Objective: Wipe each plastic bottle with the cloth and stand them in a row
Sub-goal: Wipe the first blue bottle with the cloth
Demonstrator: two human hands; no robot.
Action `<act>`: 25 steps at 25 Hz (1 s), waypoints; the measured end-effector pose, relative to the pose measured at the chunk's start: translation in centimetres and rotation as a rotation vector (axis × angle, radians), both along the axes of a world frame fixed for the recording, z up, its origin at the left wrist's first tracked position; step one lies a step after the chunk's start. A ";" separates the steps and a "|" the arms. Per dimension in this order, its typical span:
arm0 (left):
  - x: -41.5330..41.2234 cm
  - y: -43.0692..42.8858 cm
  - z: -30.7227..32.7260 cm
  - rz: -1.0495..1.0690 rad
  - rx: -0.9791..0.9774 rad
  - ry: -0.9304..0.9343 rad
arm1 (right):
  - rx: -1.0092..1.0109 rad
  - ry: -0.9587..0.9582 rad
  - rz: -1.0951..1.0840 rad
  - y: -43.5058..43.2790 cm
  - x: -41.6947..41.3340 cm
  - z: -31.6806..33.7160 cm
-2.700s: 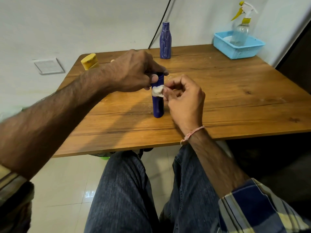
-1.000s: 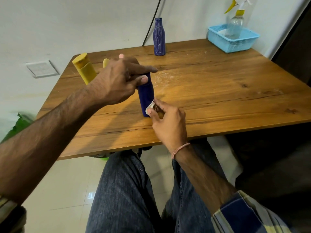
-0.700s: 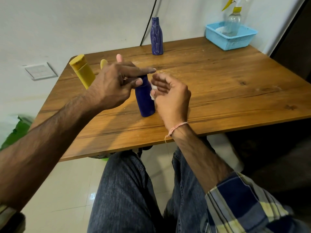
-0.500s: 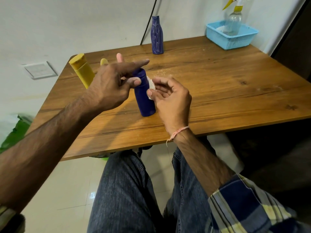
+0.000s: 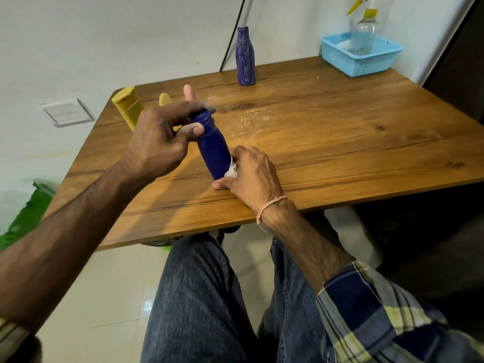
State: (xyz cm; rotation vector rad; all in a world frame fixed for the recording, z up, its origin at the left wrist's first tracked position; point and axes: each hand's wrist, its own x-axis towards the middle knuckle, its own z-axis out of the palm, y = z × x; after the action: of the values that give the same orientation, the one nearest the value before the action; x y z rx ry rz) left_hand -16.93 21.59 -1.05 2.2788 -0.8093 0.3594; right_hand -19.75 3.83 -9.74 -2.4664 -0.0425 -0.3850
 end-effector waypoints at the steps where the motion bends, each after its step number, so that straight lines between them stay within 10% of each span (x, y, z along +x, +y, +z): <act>1: 0.0 0.1 0.0 -0.001 -0.020 0.022 | -0.012 0.005 -0.009 0.3 0.2 -0.1; 16: 0.9 1.0 0.8 -0.116 -0.164 0.271 | 0.578 -0.120 0.040 -1.6 1.9 2.0; 25: 2.3 -0.5 -0.1 -0.149 -0.265 0.393 | 0.123 -0.115 -0.041 -0.3 -0.2 0.8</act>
State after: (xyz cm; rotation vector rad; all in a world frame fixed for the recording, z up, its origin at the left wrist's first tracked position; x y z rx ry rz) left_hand -14.62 21.11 -1.12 1.9404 -0.6765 -0.0503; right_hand -19.94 3.54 -8.99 -2.3248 -0.0156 -0.5319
